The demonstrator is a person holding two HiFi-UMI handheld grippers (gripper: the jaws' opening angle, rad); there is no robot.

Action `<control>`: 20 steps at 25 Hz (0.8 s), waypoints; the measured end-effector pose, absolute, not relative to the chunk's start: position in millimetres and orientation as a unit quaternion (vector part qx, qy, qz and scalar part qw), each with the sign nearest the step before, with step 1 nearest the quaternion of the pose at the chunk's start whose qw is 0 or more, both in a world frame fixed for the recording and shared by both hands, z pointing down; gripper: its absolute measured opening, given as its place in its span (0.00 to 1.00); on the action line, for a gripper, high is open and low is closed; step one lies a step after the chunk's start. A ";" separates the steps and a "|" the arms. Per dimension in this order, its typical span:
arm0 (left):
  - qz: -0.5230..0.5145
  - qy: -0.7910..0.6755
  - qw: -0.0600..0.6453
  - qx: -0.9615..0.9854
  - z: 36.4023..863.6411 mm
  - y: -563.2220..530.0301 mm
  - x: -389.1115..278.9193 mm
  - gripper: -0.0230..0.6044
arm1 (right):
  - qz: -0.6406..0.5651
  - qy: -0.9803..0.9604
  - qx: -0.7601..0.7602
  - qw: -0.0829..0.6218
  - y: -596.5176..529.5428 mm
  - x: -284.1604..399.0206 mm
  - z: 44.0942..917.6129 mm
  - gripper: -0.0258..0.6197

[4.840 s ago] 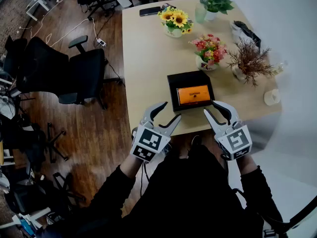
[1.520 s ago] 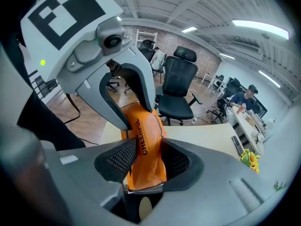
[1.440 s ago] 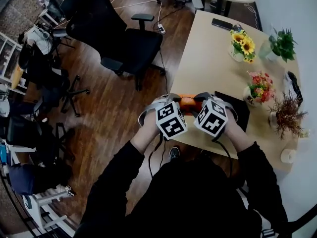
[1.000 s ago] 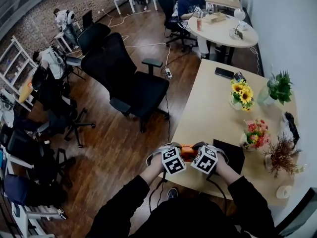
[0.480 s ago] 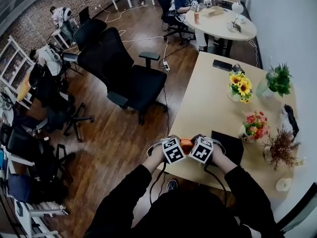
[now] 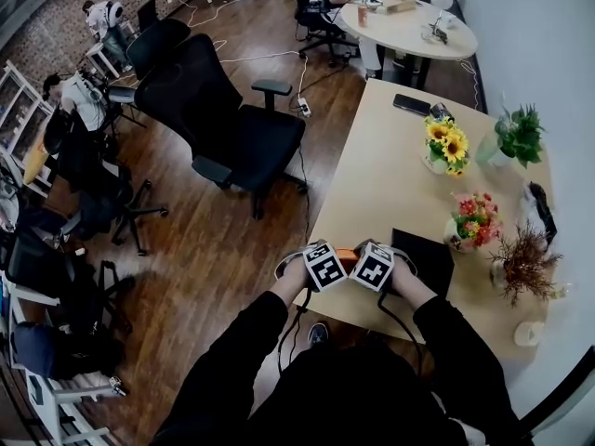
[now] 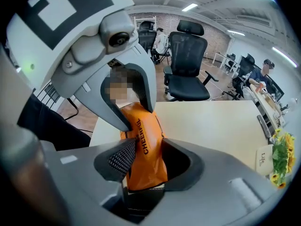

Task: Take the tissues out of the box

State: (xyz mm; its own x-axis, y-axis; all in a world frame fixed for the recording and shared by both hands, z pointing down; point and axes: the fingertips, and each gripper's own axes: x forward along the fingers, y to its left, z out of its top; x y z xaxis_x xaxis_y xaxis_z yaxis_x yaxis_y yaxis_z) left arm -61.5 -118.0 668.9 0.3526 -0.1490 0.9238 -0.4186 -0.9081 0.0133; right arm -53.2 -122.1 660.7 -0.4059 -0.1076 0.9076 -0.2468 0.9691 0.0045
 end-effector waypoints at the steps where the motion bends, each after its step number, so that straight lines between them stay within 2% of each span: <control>1: 0.540 -0.173 0.126 0.814 669.2 -118.4 -61.9 0.30 | 0.067 -0.838 0.106 0.532 -122.6 -53.5 660.7 0.32; 8: 0.511 -0.193 0.137 0.827 665.2 -123.9 -66.9 0.35 | 0.064 -0.845 0.119 0.517 -126.9 -55.2 658.0 0.34; 13: 0.483 -0.243 0.153 0.827 656.2 -125.5 -79.1 0.52 | 0.057 -0.853 0.144 0.499 -130.0 -45.5 652.3 0.37; 16: 0.447 -0.286 0.184 0.828 648.3 -117.9 -98.8 0.53 | 0.068 -0.858 0.187 0.474 -128.1 -31.1 640.0 0.26; 20: 0.363 -0.378 0.212 0.825 617.0 -119.1 -125.6 0.52 | 0.082 -0.869 0.270 0.407 -138.3 -10.8 606.6 0.19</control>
State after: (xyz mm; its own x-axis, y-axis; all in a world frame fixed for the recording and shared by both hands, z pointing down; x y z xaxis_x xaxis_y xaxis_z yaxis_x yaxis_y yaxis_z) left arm -125.6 -119.1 617.0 0.4515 -0.4702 0.7583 -0.7771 -0.6248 0.0752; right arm -10.8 -138.3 606.6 -0.5232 -0.4030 0.7509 -0.5362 0.8405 0.0775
